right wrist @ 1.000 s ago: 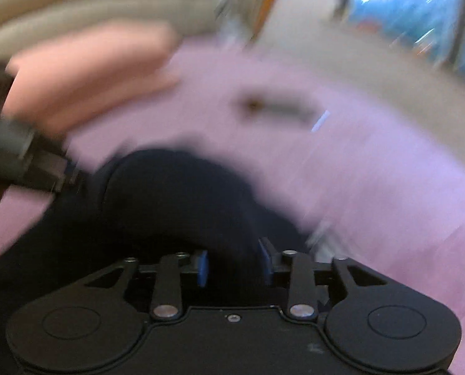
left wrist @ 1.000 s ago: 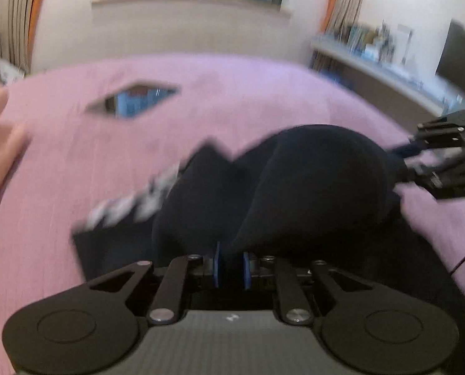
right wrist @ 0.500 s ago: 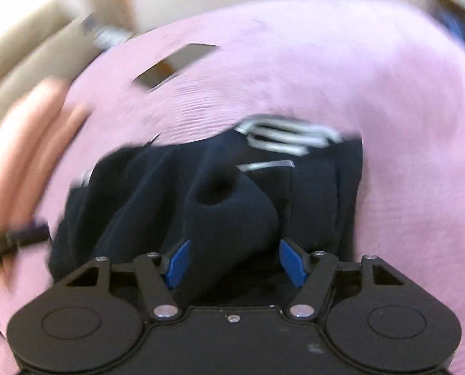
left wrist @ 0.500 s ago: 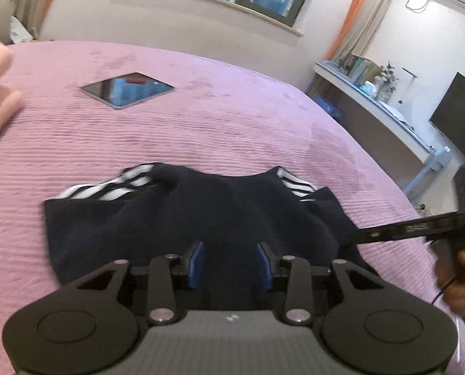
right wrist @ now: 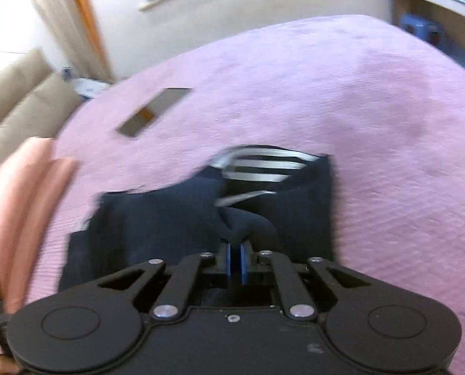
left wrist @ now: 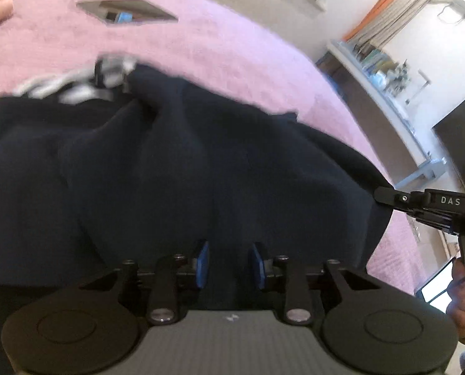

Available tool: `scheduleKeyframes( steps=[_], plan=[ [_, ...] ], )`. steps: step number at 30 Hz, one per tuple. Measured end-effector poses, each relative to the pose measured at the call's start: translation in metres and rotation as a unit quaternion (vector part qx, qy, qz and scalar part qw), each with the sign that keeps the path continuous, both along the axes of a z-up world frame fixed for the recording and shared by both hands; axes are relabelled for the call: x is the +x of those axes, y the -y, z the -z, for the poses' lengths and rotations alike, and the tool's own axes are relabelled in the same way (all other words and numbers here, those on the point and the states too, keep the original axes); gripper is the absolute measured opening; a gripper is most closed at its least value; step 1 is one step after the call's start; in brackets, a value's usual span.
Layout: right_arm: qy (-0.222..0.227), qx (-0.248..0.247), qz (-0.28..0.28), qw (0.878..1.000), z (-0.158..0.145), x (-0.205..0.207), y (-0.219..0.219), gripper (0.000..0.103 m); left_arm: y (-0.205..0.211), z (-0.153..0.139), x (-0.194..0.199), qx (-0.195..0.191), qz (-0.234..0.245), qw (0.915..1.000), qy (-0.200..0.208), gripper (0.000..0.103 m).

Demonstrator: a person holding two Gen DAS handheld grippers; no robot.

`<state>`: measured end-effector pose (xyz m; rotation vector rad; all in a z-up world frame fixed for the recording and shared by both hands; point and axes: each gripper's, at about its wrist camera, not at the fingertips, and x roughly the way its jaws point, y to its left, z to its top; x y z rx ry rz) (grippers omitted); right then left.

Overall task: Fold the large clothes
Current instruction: 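Lay the hood onto the hoodie body and open both grippers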

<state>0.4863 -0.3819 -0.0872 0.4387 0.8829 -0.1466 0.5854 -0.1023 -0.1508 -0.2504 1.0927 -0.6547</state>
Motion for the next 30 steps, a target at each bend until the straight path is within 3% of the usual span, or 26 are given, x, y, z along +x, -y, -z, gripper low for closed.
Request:
scheduleKeyframes(
  steps=[1,3,4,6,9,11,13,15,16,17,18,20,23,27,30],
  plan=[
    [-0.028,0.01,0.002,1.0,0.019,0.005,0.004,0.018,0.004,0.007,0.0,0.015,0.005,0.9998,-0.012,0.031],
    [-0.082,0.024,0.005,0.996,0.044,0.015,0.008,0.018,0.005,0.014,0.0,0.028,0.001,0.9995,-0.017,0.029],
    [-0.078,0.029,0.011,0.996,0.044,0.011,0.009,0.019,0.001,0.01,0.0,0.021,-0.006,0.9996,-0.015,0.03],
    [-0.029,0.034,0.025,0.999,0.026,-0.003,0.009,0.021,-0.008,-0.006,-0.003,0.001,-0.019,0.9998,0.007,0.03],
    [0.032,0.026,0.002,0.999,0.002,-0.014,-0.011,0.051,-0.009,-0.032,0.001,-0.026,-0.018,0.9979,0.057,0.033],
    [0.025,0.019,-0.042,0.999,0.003,-0.004,-0.037,0.05,0.003,-0.034,0.013,-0.012,-0.013,0.9976,0.067,0.033],
    [0.002,0.003,-0.086,0.996,0.015,0.007,-0.068,0.027,0.018,-0.018,0.028,0.028,-0.009,0.9984,0.048,0.031],
    [-0.023,-0.012,-0.11,0.994,0.035,0.012,-0.09,0.02,0.021,0.008,0.034,0.077,-0.015,0.9966,0.026,0.026],
    [-0.055,-0.024,-0.115,0.992,0.054,0.015,-0.099,0.02,0.019,0.021,0.033,0.104,-0.017,0.9943,0.017,0.011],
    [-0.083,-0.035,-0.115,0.989,0.064,0.015,-0.103,0.02,0.014,0.028,0.031,0.11,-0.024,0.9936,0.016,0.008],
    [-0.095,-0.045,-0.111,0.988,0.071,0.01,-0.103,0.016,0.004,0.03,0.028,0.094,-0.034,0.9949,0.013,0.008],
    [-0.069,-0.034,-0.1,0.992,0.059,-0.006,-0.096,0.018,-0.01,0.022,0.019,0.073,-0.05,0.9961,0.003,0.009],
    [-0.026,-0.027,-0.085,0.996,0.033,-0.044,-0.09,0.023,-0.022,0.005,-0.01,0.06,-0.047,0.9967,0.028,0.014],
    [-0.041,-0.047,-0.085,0.994,0.025,-0.073,-0.095,0.028,-0.03,0.005,-0.051,0.048,-0.027,0.9985,0.0,0.016],
    [-0.042,-0.044,-0.091,0.994,0.027,-0.083,-0.105,0.028,-0.034,0.007,-0.086,0.069,-0.02,0.9974,-0.009,0.016]
  ],
)
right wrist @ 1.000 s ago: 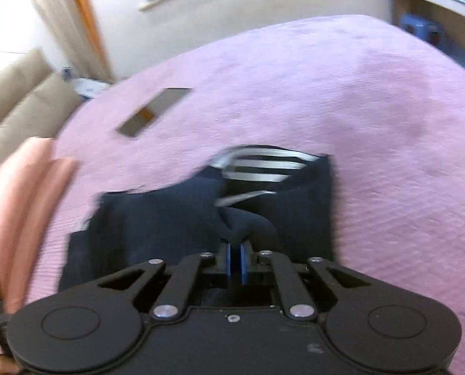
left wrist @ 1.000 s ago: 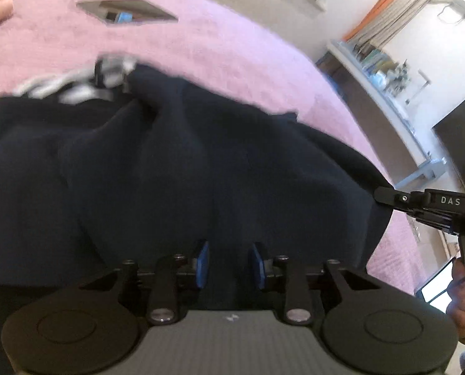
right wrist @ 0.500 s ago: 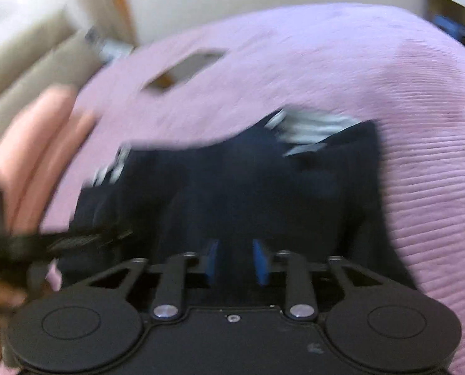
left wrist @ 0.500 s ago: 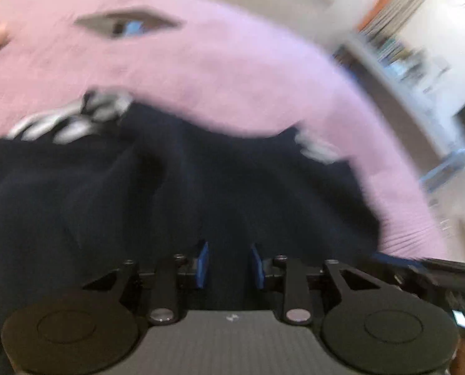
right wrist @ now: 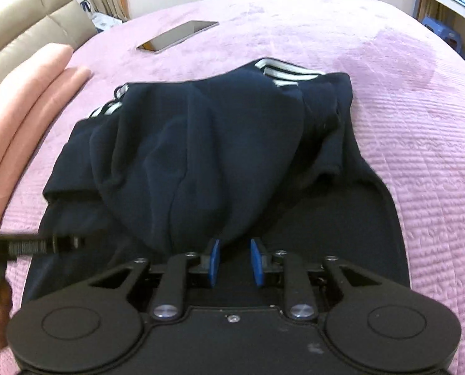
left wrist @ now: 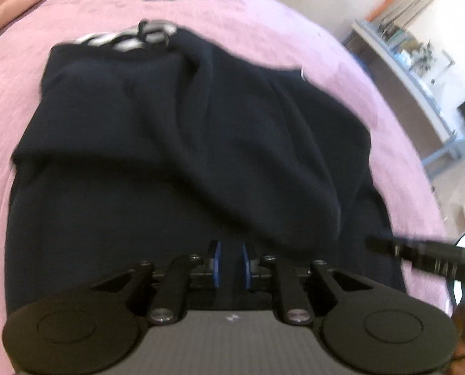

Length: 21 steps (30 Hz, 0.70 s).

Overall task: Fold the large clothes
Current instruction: 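Lay the hood onto the hoodie body and open both grippers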

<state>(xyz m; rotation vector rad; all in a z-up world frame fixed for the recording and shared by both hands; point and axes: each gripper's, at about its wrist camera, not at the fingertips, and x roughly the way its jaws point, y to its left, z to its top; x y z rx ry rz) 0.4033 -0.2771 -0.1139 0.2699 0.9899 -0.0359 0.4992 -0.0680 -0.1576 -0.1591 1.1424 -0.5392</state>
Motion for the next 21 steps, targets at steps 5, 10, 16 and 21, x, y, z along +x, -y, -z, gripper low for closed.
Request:
scheduleKeyframes(
  steps=[5,10,16,21],
  plan=[
    [0.003,-0.02,-0.031,0.999,0.0,-0.029,-0.015,0.037,-0.002,-0.002,-0.053,0.041,0.0,0.9989,0.025,0.021],
    [-0.019,-0.018,-0.031,0.999,0.005,-0.062,-0.007,0.04,-0.024,-0.009,-0.096,0.047,-0.051,0.9976,0.0,0.026],
    [-0.02,0.018,0.01,1.0,0.001,-0.102,0.03,0.054,-0.051,-0.028,-0.143,0.082,-0.096,0.992,-0.003,0.032],
    [-0.015,0.019,0.018,1.0,0.003,-0.135,0.054,0.067,-0.075,-0.038,-0.174,0.109,-0.115,0.9873,0.008,0.047]
  ],
)
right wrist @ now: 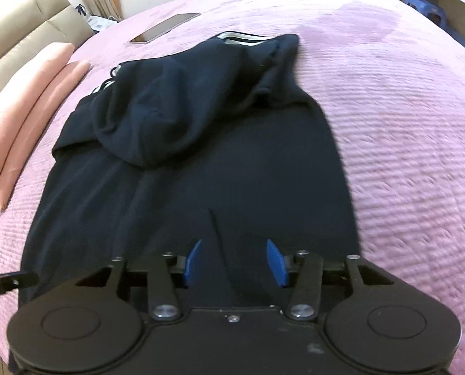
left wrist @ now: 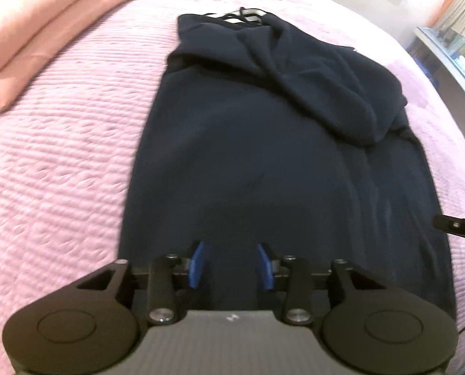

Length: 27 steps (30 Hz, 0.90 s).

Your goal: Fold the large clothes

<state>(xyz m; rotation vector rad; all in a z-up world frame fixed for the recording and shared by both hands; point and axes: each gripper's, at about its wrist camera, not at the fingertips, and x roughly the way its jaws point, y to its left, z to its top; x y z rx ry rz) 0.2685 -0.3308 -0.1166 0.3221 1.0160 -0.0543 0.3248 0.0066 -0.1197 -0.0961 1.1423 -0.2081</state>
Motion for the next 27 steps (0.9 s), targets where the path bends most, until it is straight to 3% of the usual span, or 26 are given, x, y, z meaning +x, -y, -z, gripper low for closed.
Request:
scheduleKeyframes(
  steps=[1,8,9,10,12,16,18,21,23,25,27],
  plan=[
    [-0.002,-0.004,-0.001,1.0,0.002,-0.007,0.002,0.068,-0.002,0.001,-0.003,0.005,-0.001,1.0,0.001,0.052],
    [0.008,-0.058,-0.025,0.998,0.009,-0.057,-0.003,0.069,-0.004,0.002,-0.028,0.016,0.011,0.9984,0.053,0.053],
    [0.013,-0.061,-0.032,0.998,0.01,-0.061,-0.007,0.067,-0.003,0.002,-0.033,0.012,0.02,0.9978,0.062,0.053],
    [0.023,-0.06,-0.04,0.997,0.011,-0.065,-0.012,0.057,0.0,0.004,-0.037,0.004,0.032,0.9971,0.069,0.053],
    [0.05,-0.039,-0.059,0.996,0.01,-0.068,-0.025,0.043,0.009,0.012,-0.046,-0.019,0.063,0.9946,0.08,0.051],
    [0.114,0.026,-0.111,0.987,0.008,-0.067,-0.074,0.042,0.033,0.026,-0.066,-0.045,0.113,0.9866,0.108,0.05],
    [0.114,0.036,-0.142,0.983,0.013,-0.07,-0.102,0.042,0.042,0.034,-0.077,-0.033,0.121,0.9856,0.114,0.05],
    [0.083,0.0,-0.168,0.982,0.032,-0.094,-0.133,0.036,0.043,0.037,-0.101,0.011,0.125,0.9832,0.132,0.044],
    [0.059,-0.015,-0.175,0.983,0.041,-0.119,-0.132,0.034,0.035,0.032,-0.119,0.036,0.119,0.9843,0.126,0.045],
    [0.064,-0.034,-0.181,0.981,0.037,-0.149,-0.126,0.031,0.021,0.026,-0.139,0.055,0.102,0.9872,0.11,0.046],
    [0.038,-0.043,-0.177,0.983,0.031,-0.163,-0.117,0.027,0.005,0.017,-0.153,0.064,0.083,0.9889,0.105,0.048]
  ],
)
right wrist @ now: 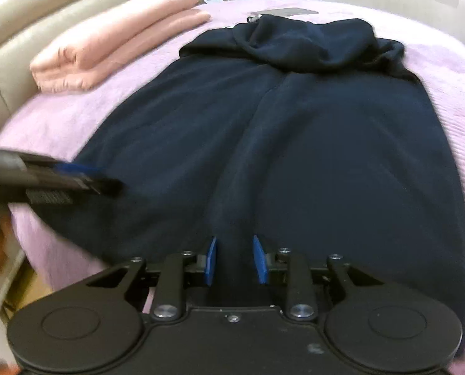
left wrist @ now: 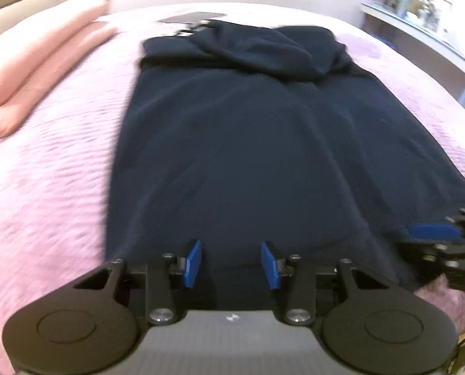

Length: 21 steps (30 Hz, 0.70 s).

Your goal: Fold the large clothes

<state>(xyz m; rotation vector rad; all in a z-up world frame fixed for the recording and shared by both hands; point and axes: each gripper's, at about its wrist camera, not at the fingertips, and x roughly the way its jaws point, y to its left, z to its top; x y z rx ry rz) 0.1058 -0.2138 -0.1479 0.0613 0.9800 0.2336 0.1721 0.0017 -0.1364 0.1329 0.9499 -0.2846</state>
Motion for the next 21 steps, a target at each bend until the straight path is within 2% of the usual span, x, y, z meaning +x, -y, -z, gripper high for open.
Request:
scheduleKeyframes(
  steps=[2,3,4,6,8,9,12,15,19,21],
  plan=[
    [-0.003,0.009,0.015,1.0,-0.012,-0.009,0.017,0.028,-0.015,-0.007,-0.005,0.02,-0.025,0.9995,-0.005,0.045],
    [0.007,0.018,0.03,0.999,-0.02,-0.013,0.029,0.04,-0.022,-0.011,-0.006,0.025,-0.034,0.9991,-0.001,0.045],
    [0.023,0.025,0.057,0.998,-0.029,-0.017,0.044,0.057,-0.03,-0.015,-0.007,0.021,-0.042,0.9989,0.005,0.045],
    [0.037,0.024,0.113,0.993,-0.038,-0.024,0.073,0.066,-0.044,-0.023,-0.009,0.001,-0.059,0.9982,0.009,0.049],
    [0.038,0.031,0.167,0.985,-0.041,-0.027,0.104,0.067,-0.057,-0.026,-0.011,-0.013,-0.079,0.9967,0.006,0.053],
    [0.033,0.044,0.193,0.98,-0.039,-0.029,0.121,0.071,-0.063,-0.027,-0.012,-0.018,-0.086,0.9961,0.005,0.054],
    [0.004,0.088,0.235,0.968,-0.026,-0.028,0.148,0.073,-0.078,-0.021,-0.013,-0.033,-0.107,0.9937,-0.008,0.057],
    [-0.017,0.094,0.26,0.961,-0.011,-0.029,0.156,0.073,-0.093,-0.013,-0.012,-0.063,-0.131,0.9891,-0.021,0.057],
    [-0.044,0.102,0.236,0.965,0.004,-0.028,0.147,0.073,-0.108,-0.01,-0.008,-0.117,-0.152,0.981,-0.028,0.059],
    [-0.042,0.068,0.217,0.973,0.005,-0.027,0.133,0.075,-0.113,-0.006,-0.008,-0.137,-0.155,0.9776,-0.039,0.061]
  ],
)
